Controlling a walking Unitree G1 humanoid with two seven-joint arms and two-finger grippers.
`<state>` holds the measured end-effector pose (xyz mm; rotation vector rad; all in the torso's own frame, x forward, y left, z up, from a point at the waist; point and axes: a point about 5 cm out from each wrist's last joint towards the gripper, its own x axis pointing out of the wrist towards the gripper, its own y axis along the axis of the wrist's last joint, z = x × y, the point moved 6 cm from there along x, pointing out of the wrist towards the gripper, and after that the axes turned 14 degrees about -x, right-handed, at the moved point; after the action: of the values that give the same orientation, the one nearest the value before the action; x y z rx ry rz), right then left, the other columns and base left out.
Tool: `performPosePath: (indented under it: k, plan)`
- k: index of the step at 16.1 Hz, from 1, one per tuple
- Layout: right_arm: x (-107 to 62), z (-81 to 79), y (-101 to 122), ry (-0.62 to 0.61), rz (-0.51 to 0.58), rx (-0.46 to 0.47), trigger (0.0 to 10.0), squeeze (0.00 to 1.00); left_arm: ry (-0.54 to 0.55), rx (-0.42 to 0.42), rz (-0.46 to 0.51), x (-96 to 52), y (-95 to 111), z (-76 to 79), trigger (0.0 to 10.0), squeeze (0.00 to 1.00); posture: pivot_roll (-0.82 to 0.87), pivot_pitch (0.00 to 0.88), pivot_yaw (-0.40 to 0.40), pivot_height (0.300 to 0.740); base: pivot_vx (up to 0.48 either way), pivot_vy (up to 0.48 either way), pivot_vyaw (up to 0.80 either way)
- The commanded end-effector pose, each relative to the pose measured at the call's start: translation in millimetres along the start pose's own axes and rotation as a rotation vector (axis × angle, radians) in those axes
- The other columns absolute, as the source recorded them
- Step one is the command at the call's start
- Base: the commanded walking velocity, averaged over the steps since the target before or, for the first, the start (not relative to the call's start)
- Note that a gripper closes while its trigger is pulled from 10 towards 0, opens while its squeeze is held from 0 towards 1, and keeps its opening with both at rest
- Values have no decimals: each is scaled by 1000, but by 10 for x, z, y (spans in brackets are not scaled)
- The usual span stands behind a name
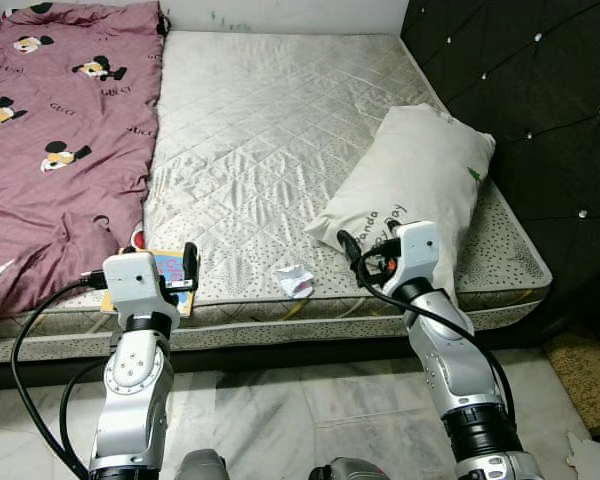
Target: Clean up the room
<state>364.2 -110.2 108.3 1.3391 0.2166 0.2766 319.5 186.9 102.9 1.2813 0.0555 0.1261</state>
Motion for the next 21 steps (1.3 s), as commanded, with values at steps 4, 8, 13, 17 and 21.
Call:
performPosePath:
  k: [4, 8, 13, 17, 21]
  plan:
    - [2, 38, 88, 2, 47, -20, 10000, 0, -8, -6, 1, 11, -4, 17, 10000, 0, -8, 59, -38, 740, 0, 0, 0]
    - [-11, 36, 49, -6, 24, -31, 10000, 0, -14, -10, 0, 8, -6, 32, 10000, 0, -9, 61, -35, 740, 0, 0, 0]
    - [7, 45, 44, -14, 23, -4, 10000, 0, -11, -11, 1, 9, -7, 35, 10000, 0, -11, 62, -37, 740, 0, 0, 0]
    - [7, 25, 44, -5, 25, -4, 10000, 0, -11, -13, 3, 15, -10, 44, 10000, 0, -12, 56, -37, 740, 0, 0, 0]
    - [11, 32, 47, -6, 25, -5, 10000, 0, -8, -14, 3, 17, -10, 41, 10000, 0, -13, 56, -38, 740, 0, 0, 0]
